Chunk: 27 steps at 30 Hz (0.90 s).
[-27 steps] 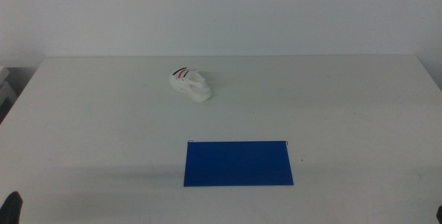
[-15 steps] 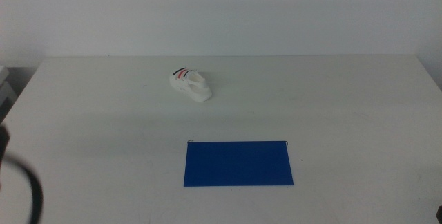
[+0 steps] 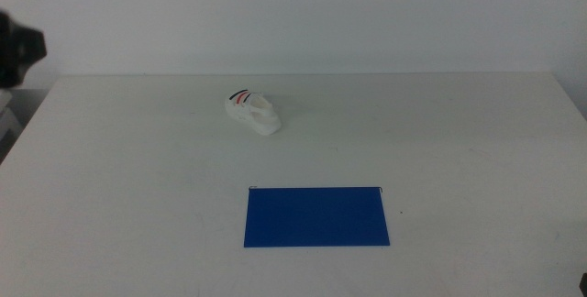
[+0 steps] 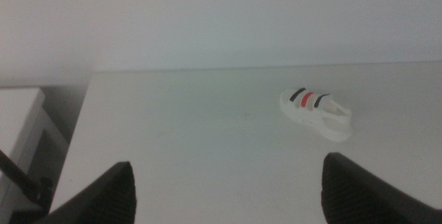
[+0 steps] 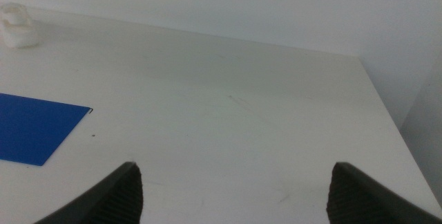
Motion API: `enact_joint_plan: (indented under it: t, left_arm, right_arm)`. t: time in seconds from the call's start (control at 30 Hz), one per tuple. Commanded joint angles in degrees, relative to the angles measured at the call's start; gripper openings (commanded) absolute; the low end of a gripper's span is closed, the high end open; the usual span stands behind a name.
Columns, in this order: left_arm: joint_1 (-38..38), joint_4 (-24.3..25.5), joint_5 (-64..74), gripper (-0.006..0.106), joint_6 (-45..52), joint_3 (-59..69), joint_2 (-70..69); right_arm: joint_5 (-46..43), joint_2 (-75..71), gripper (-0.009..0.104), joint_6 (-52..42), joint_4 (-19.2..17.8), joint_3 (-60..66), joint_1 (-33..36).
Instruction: Use one arm to grab the shoe from the table and place it on the mat.
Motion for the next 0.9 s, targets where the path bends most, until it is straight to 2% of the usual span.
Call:
enact_joint_plan:
  t: [0.0, 0.2, 0.53, 0.87]
  left_arm:
    - [-0.4, -0.7, 0.7, 0.091, -2.2, -6.4, 3.1]
    - [-0.4, -0.4, 7.1, 0.091, -3.9, -13.4, 11.1]
    - [-0.4, -0.9, 6.2, 0.091, -4.4, -15.9, 22.3]
    - [-1.7, -1.4, 17.1, 0.091, -7.1, -30.6, 37.1]
  right_arm:
    - [-4.2, 0.2, 0.078, -0.6, -0.6, 0.3, 0.2]
    - [-4.2, 0.2, 0.078, -0.6, -0.6, 0.3, 0.2]
    - [-4.2, 0.2, 0.078, -0.6, -0.6, 0.3, 0.2]
    - [-4.2, 0.2, 0.078, -0.6, -0.6, 0.3, 0.2]
